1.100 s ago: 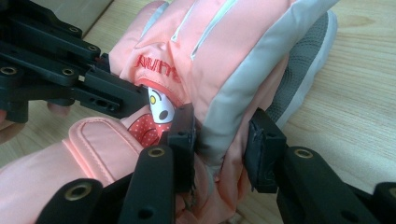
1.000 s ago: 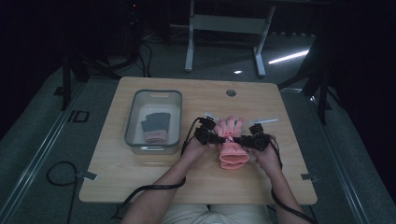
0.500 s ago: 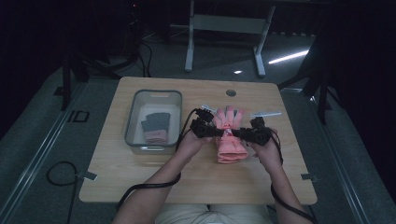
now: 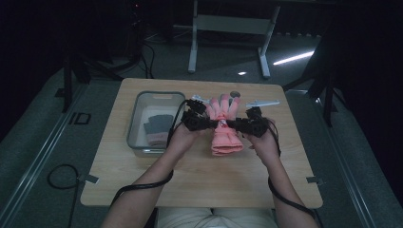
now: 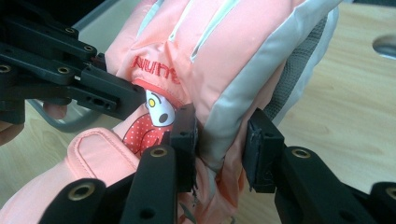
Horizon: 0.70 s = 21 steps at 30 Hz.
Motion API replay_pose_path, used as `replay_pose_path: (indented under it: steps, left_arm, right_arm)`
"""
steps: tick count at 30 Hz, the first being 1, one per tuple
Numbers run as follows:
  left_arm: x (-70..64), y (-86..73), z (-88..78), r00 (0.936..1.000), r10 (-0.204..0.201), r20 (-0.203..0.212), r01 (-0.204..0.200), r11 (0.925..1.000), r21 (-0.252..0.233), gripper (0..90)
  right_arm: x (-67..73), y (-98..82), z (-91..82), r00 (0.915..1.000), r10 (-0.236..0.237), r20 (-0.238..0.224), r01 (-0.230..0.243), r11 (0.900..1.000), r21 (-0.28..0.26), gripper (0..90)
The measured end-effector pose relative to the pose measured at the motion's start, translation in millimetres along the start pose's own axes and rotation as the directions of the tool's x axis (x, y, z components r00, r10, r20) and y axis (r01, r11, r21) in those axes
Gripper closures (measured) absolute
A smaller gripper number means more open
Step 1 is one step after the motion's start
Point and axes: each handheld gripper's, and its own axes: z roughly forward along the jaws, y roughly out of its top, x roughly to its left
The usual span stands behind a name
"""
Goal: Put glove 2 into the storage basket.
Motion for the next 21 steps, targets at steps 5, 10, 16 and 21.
replay_pose_path:
  steps: [5,10,16,21]
  left_arm:
    - [3.7,5.0,-17.6,0.9999,-0.001,-0.015,0.001,0.9999,-0.013,79.5]
    - [6.7,5.6,-32.9,0.9993,0.002,-0.037,-0.002,0.9998,-0.017,79.5]
    - [16.2,7.6,-54.8,0.9983,-0.008,-0.058,0.007,0.9996,-0.027,79.5]
    - [23.3,8.8,-74.1,0.9956,-0.012,-0.093,0.008,0.9993,-0.035,79.5]
  right_arm:
    - [10.8,14.4,1.0,0.9997,-0.018,-0.015,0.017,1.0,-0.02,68.2]
    - [21.4,23.1,3.7,0.9991,-0.031,-0.027,0.031,0.999,-0.03,68.1]
    - [35.0,39.5,10.8,0.9973,-0.058,-0.045,0.057,0.998,-0.032,68.2]
    - [47.8,53.5,18.8,0.9949,-0.073,-0.069,0.071,0.997,-0.037,68.2]
